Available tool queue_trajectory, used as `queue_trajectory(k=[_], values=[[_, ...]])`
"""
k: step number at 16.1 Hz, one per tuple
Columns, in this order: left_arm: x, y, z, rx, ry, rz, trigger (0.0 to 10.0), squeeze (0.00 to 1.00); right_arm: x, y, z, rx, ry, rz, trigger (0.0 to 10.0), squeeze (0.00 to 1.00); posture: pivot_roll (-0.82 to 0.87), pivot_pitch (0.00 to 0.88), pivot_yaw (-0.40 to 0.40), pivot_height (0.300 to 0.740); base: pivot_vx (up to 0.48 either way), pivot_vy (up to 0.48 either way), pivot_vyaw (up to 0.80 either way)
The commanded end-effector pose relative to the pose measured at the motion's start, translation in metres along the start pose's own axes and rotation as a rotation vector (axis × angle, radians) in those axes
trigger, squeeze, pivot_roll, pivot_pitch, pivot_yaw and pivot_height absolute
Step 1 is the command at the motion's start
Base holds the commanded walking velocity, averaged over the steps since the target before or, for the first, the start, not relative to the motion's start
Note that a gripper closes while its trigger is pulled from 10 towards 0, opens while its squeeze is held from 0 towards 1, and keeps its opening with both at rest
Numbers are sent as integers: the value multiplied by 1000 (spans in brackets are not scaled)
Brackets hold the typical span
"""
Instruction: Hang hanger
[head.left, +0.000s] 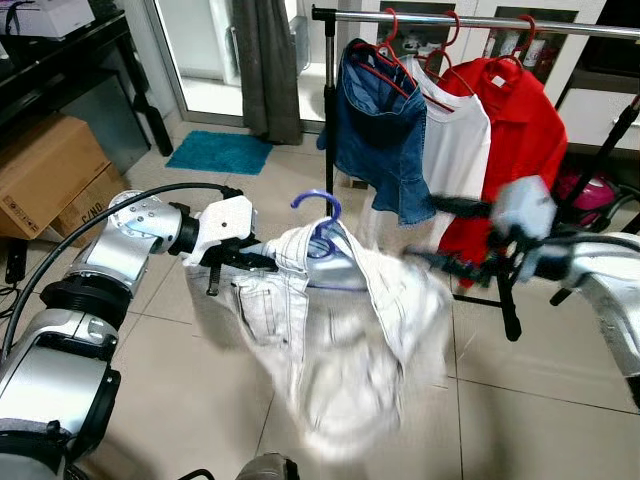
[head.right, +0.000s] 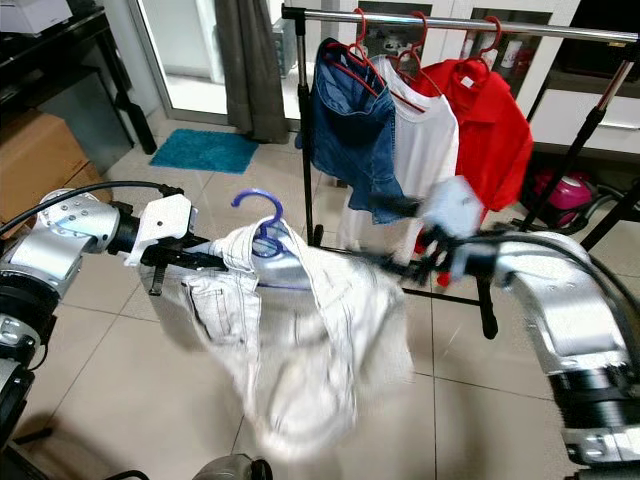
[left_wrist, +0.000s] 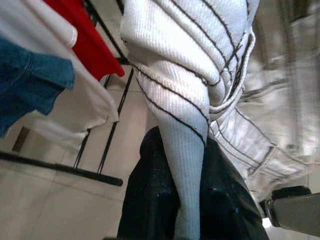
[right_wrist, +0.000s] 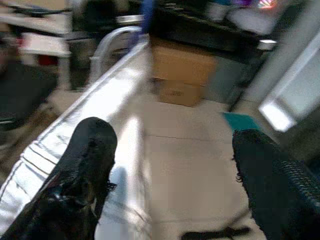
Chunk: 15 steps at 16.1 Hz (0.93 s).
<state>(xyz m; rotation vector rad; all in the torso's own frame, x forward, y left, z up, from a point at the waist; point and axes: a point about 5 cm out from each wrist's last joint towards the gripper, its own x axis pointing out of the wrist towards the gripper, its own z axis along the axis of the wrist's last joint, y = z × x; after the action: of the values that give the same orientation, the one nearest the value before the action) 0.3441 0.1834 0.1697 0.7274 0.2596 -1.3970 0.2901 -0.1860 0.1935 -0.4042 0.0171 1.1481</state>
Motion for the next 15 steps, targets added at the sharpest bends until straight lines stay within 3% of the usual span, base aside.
queue_trajectory(k=[1,3,4,5,8,9,10,15], values=[[-7,10,18,83,-51,19,0,0,13,9,1,9,-1,92,10000,1000,-57,0,58,740,0,0,0],[-5,9,22,114,-56,-2,0,0,24,16,-1,35,-18,144,10000,988,-55,0,57,740,0,0,0],[-4,9,24,124,-61,-4,0,0,28,22,-1,59,-29,190,10000,525,-54,0,56,740,0,0,0],[-4,10,25,133,-66,-1,0,0,31,28,-3,67,-15,227,10000,0,-54,0,57,740,0,0,0],[-2,14,32,182,-74,16,0,0,44,33,-12,91,46,249,10000,0,-55,0,63,740,0,0,0],[0,15,35,200,-79,27,0,0,50,31,-15,97,65,220,7020,0,-55,0,63,740,0,0,0],[1,16,38,219,-91,31,0,0,55,28,-18,105,87,176,0,0,-52,0,62,740,0,0,0],[1,18,42,242,-105,58,0,0,60,34,-17,122,87,188,0,0,-51,0,56,740,0,0,0]])
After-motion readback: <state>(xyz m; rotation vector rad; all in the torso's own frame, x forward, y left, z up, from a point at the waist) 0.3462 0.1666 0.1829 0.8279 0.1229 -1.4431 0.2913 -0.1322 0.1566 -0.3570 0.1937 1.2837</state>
